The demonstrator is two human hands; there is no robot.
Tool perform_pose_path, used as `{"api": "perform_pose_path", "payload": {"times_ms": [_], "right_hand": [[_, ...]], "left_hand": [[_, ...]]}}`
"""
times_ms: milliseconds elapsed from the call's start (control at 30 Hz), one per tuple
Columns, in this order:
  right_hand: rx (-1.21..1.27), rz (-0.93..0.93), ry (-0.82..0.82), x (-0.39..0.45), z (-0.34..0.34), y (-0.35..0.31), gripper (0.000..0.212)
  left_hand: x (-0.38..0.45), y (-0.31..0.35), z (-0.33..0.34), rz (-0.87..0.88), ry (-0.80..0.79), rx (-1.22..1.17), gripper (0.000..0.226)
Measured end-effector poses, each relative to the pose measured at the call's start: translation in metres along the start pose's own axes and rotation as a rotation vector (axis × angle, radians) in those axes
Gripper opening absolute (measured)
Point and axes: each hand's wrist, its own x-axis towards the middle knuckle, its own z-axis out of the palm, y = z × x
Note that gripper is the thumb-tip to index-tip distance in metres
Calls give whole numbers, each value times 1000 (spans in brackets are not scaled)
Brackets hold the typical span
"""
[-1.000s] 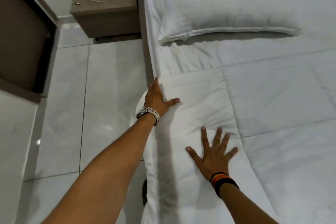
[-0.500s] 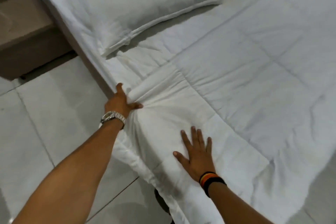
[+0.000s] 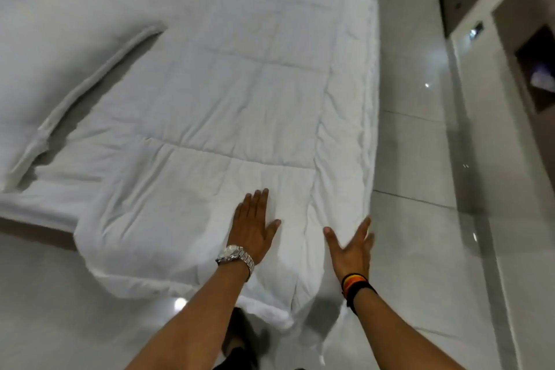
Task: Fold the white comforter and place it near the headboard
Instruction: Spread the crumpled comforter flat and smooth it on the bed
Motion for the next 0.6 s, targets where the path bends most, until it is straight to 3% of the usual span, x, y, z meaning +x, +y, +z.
{"api": "perform_pose_path", "payload": {"times_ms": [100,233,400,500,600], "right_hand": [[231,108,-4,3,-1,13,141],[183,95,74,-8,16,0,134],[267,197,28,-14,9,-15,139],[315,179,39,-20,-10,-27,124],[189,77,298,-38,-24,-25,102]], "left_hand": [[8,6,23,23,-28,-16,81],[10,-2,34,46,-69,-21,85],[14,-9,21,73,-102,-102,82],[13,-16,13,103,-111,-141,82],[9,-17,9,159,-104,-175,80]]}}
